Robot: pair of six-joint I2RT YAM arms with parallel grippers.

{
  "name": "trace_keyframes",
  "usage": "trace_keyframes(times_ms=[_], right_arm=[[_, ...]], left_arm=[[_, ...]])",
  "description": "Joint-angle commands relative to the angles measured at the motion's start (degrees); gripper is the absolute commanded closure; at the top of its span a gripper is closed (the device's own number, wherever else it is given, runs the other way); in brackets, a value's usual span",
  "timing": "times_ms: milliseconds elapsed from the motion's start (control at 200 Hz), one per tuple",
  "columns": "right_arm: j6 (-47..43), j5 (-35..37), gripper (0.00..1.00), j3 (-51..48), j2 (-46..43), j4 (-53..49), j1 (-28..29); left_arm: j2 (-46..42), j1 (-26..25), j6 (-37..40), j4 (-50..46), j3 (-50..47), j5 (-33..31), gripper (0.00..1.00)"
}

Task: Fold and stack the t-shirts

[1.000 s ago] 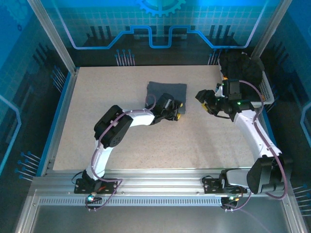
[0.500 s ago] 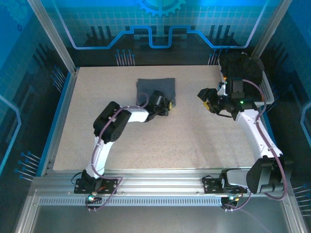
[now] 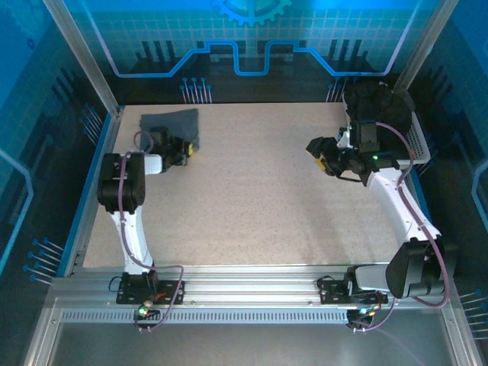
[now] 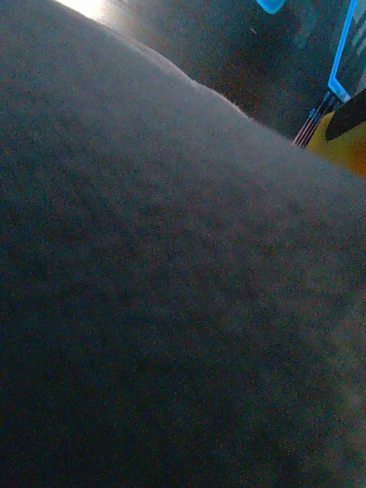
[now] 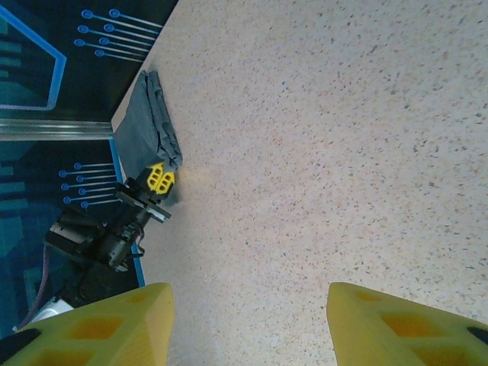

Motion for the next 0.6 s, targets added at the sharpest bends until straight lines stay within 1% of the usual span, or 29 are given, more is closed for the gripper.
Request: trace_keyframes(times_ms=[0,90,165,265,365,400,450,490,495,500,505,510,520,525,535,545,560,575,585,595], right_arm=[[-0.59,-1.69,0.43,1.57,1.16,1.04,1.28],[-0.79,-2.55,0.43,1.67,1.88,2.01,1.84],[-1.27,-3.29,0.43,2.01,2.61,2.66,2.38],[-1.55,-4.40,0.43,1.72,2.94,4.81,3.10],[-1.55,-4.65,0.43,1.59,2.65,6.92,3.61],[-1.52,-4.40,0.43,1.63,2.38,7.38,3.65],[-1.60,-3.73,0.42,1.76,1.90,7.76,3.67],[-1.73,-3.07,0.37,1.97,1.37,7.89,3.64],[-1.75,-2.97,0.36,2.00,1.28,7.90,3.64],[-1.76,-2.88,0.36,2.06,1.23,7.85,3.68],[-1.81,-2.75,0.35,2.08,1.16,7.79,3.66],[-1.84,-2.59,0.35,2.14,1.13,7.76,3.65],[-1.90,-2.41,0.33,2.25,0.99,7.64,3.69],[-1.92,-2.29,0.32,2.36,0.95,7.55,3.75],[-2.05,-1.96,0.30,2.53,0.93,7.33,3.73],[-2.19,-1.68,0.26,2.77,0.85,6.94,3.75],[-2.35,-1.25,0.16,3.07,0.79,6.25,3.74],[-2.58,-0.75,0.03,3.51,0.75,5.65,3.74],[-2.74,-0.44,0.01,3.74,0.74,5.27,3.75],[-2.87,-0.16,0.00,4.01,0.74,4.85,3.78]], left_arm=[[0.03,4.14,12.93,-10.17,2.80,6.29,1.00],[1.44,6.99,17.00,-14.36,5.81,8.00,1.00],[2.33,8.21,19.46,-17.31,8.48,8.53,1.00],[2.83,8.55,21.01,-19.56,10.92,8.66,1.00],[1.35,8.21,20.76,-19.35,11.13,8.80,0.99],[0.04,7.88,20.97,-19.72,10.98,8.39,0.87],[-2.39,7.27,21.93,-22.11,11.31,7.18,0.60],[-4.98,6.61,22.64,-24.30,11.41,6.09,0.45],[-5.25,6.52,22.73,-24.56,11.41,5.95,0.42],[-5.51,6.39,22.78,-24.91,11.37,5.79,0.36],[-5.95,6.28,22.85,-25.17,11.35,5.67,0.30],[-6.31,6.18,22.88,-25.38,11.34,5.43,0.19],[-6.94,6.00,22.93,-25.86,11.26,5.14,0.07],[-7.46,5.95,22.96,-26.13,11.20,4.95,0.04],[-8.16,5.74,23.01,-26.66,11.12,4.49,0.02],[-8.88,5.52,23.00,-27.47,11.14,4.11,0.01],[-10.00,5.25,22.82,-28.55,11.00,3.39,0.01],[-11.20,4.95,22.62,-29.41,10.81,2.76,0.01],[-12.01,4.72,22.51,-29.79,10.58,2.25,0.01],[-13.03,4.51,22.31,-30.05,10.28,1.93,0.01]])
